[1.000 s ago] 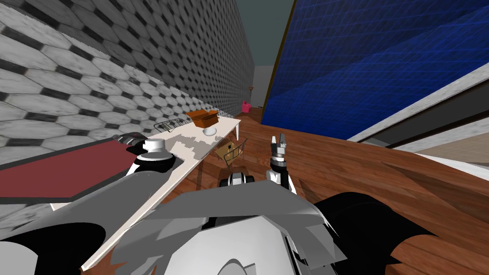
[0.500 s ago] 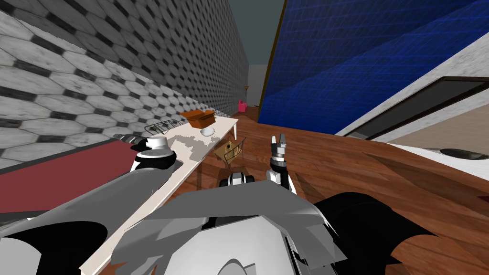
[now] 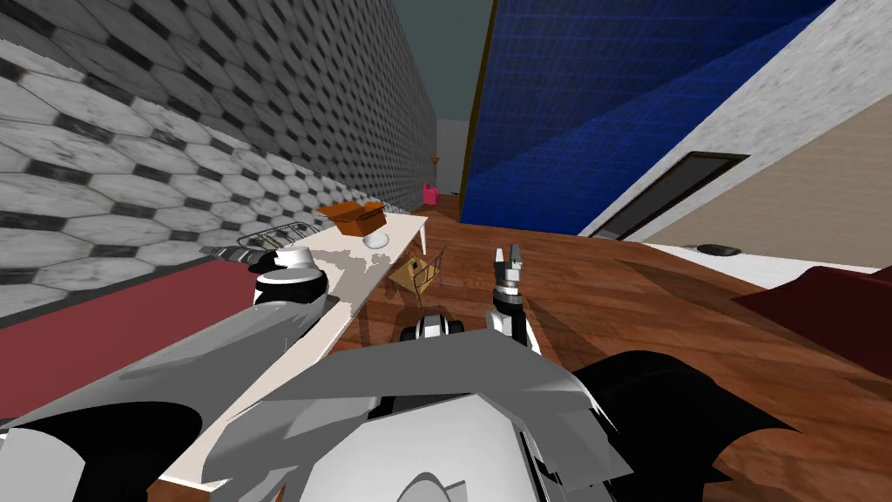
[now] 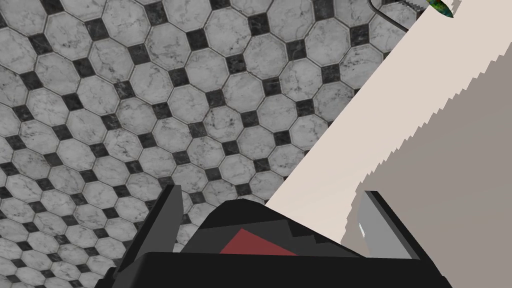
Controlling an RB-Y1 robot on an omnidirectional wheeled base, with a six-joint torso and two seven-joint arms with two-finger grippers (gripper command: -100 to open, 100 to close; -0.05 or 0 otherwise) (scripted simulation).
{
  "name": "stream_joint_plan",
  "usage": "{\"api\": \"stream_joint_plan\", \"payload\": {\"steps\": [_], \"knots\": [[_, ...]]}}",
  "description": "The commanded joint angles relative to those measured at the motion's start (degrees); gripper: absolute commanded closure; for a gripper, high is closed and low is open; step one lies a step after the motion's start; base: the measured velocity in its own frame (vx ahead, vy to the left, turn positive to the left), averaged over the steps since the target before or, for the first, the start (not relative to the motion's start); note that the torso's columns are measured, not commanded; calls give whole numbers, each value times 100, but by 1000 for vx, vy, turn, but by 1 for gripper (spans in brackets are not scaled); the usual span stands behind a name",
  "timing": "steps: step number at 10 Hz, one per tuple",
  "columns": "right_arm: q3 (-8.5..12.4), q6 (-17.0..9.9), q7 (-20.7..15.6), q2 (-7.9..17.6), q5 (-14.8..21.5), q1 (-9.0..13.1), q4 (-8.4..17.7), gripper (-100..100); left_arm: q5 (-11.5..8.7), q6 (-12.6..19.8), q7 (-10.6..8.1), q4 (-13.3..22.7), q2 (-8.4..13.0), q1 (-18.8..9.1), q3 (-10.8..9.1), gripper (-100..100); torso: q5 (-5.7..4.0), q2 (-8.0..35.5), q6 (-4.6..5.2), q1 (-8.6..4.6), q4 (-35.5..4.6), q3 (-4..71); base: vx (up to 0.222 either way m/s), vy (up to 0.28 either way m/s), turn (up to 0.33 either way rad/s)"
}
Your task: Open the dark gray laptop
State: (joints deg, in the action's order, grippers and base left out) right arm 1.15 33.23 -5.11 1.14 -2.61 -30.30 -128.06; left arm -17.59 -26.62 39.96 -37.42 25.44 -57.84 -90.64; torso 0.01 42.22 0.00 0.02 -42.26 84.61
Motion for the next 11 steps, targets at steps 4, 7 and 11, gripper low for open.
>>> {"api": "stream_joint_plan", "payload": {"steps": [4,7,11], "knots": [[-1,1,0,-2,0,-4,-1,0,13,-148,55,58,1,-41,-47,100,-10,-30,-24,-42,10,17,-27,18,29],[-1,1,0,-3,0,-6,-1,0,-35,303,-222,121,150,160,225,100,-3,-20,5,-19,9,12,169,-172,262],[-1,1,0,-2,0,-4,-1,0,-84,754,-499,184,299,362,497,100,23,7,6,31,7,-6,94,-122,157]]}}
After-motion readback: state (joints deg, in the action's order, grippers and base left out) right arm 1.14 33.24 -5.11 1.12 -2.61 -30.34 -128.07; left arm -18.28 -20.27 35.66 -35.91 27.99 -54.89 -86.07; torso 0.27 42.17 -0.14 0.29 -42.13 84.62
